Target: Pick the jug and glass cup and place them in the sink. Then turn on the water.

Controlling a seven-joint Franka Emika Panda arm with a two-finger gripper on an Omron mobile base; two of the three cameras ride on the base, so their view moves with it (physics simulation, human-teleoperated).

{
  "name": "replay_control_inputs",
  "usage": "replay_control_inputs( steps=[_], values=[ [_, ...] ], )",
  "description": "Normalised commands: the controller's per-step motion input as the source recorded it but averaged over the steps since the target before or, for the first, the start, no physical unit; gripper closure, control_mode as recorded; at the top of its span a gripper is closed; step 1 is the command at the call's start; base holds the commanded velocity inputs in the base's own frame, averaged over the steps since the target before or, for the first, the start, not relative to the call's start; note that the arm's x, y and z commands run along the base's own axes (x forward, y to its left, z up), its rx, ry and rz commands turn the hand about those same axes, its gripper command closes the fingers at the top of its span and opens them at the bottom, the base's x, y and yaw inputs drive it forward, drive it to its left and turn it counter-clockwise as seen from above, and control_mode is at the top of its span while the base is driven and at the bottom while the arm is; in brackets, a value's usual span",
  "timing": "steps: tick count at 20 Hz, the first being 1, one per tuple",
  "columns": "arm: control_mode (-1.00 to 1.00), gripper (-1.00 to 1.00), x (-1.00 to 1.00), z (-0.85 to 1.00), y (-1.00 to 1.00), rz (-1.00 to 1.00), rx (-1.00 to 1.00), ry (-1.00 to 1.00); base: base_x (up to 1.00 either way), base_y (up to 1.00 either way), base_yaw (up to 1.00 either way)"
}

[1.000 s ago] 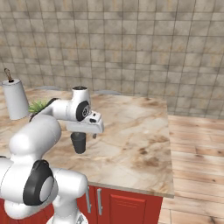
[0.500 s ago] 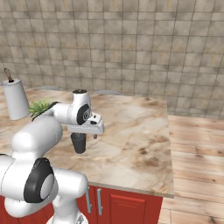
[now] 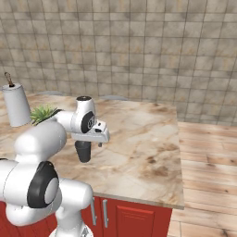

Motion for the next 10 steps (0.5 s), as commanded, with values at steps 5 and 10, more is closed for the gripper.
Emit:
replay_control_inputs(
  steps=[5, 10],
  values=[
    [-1.0, -1.0, 0.1, -0.03, 0.0, 0.0, 0.02, 0.0, 0.0, 0.0, 0.0],
    [-1.0, -1.0, 0.13, -0.11, 0.0, 0.0, 0.0, 0.0, 0.0, 0.0, 0.0]
  ],
)
